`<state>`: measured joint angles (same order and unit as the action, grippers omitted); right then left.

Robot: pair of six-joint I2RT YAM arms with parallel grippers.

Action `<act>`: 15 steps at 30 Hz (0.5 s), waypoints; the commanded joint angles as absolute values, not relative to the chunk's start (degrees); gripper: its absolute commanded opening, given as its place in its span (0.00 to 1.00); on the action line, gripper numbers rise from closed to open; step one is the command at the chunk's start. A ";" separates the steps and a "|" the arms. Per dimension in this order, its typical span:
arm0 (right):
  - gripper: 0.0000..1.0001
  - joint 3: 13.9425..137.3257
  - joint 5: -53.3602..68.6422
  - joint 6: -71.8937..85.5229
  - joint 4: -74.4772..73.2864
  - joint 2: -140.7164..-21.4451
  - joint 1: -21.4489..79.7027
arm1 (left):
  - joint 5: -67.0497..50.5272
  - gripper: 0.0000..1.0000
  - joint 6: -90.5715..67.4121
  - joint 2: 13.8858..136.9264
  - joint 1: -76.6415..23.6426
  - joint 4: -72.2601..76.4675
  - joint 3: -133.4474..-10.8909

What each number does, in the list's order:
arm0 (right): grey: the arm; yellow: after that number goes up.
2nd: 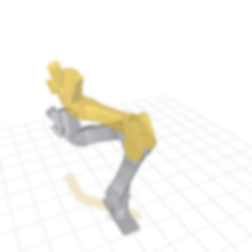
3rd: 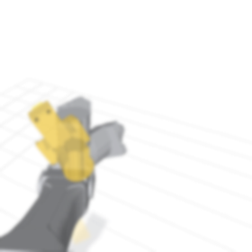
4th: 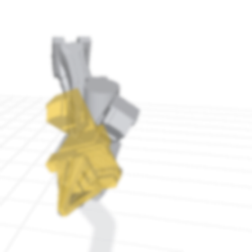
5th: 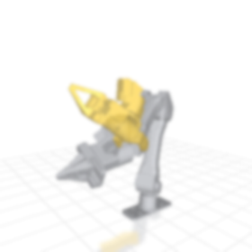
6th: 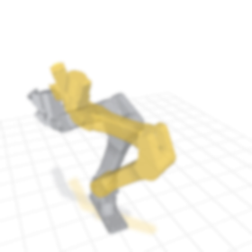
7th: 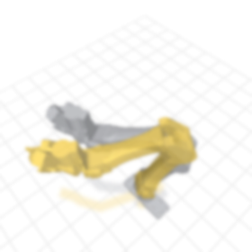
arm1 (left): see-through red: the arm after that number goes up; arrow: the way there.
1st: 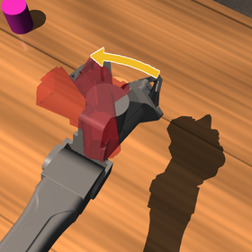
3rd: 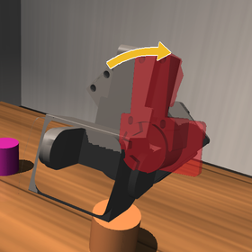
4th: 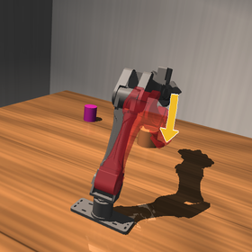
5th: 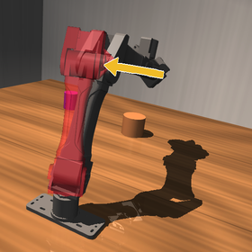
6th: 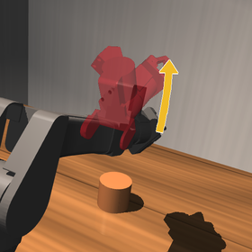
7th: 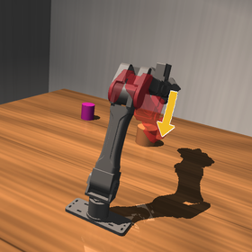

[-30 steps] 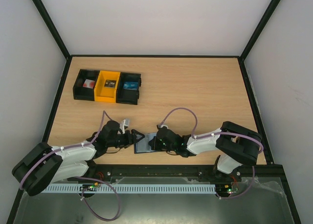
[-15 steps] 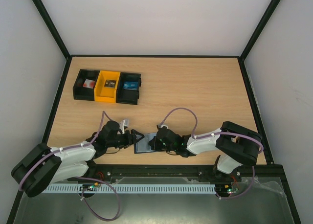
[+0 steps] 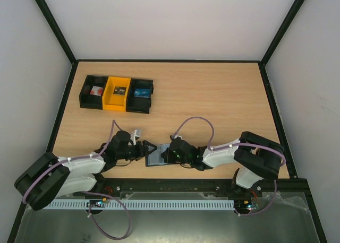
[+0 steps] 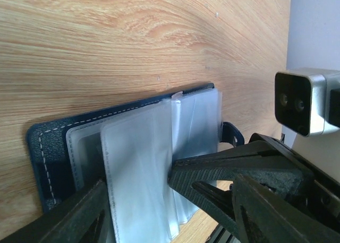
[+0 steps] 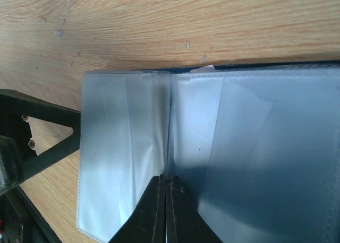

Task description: Take the credit cards out of the card holder

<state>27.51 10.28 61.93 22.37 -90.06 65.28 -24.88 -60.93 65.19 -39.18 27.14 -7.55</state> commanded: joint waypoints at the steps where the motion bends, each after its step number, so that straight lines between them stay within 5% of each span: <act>1: 0.02 26.59 8.27 61.09 16.60 -92.23 65.53 | -26.63 0.62 -61.62 66.41 -39.24 28.95 -6.99; 8: 0.03 26.38 8.43 60.98 17.35 -91.39 65.50 | -26.69 0.52 -63.39 63.15 -39.88 29.15 -6.94; 15: 0.14 25.20 8.25 61.43 18.59 -86.88 65.53 | -26.42 0.46 -63.96 61.96 -40.15 28.89 -7.51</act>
